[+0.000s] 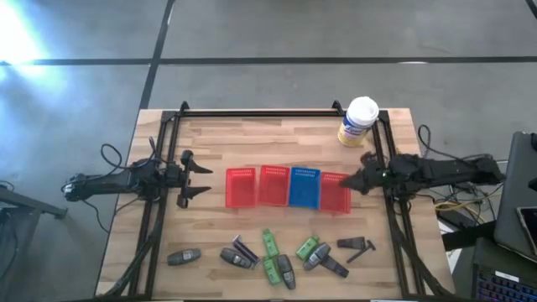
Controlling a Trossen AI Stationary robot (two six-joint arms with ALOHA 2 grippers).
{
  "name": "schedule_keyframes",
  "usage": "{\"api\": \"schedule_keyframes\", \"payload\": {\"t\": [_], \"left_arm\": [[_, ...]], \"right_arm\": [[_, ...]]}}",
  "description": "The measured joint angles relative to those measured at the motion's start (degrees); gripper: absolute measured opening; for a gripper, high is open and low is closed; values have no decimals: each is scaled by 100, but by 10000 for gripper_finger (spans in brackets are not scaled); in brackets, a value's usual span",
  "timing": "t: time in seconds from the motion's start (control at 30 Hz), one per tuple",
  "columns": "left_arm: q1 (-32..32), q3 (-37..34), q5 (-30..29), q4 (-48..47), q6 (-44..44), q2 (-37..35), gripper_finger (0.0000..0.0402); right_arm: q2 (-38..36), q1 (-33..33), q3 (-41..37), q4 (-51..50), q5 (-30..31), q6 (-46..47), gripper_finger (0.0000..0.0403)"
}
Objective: Pick & Place Travel size toiletries
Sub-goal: Put the blue razor into the right orange basket
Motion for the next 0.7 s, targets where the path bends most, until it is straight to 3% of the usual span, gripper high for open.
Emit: {"api": "schedule_keyframes", "payload": {"t": [0.23, 0.37, 0.7], "left_arm": [[0, 0, 1, 2, 0, 0, 262], [0, 0, 2, 2, 0, 0, 262], [0, 0, 1, -28, 0, 0, 262]], "right_arm": [[2276, 1003, 2024, -3896, -1100, -1238, 136], [3560, 1498, 2745, -5403, -1603, -2168, 133], [5737, 2402, 4024, -5572, -1225, -3472, 112]]}}
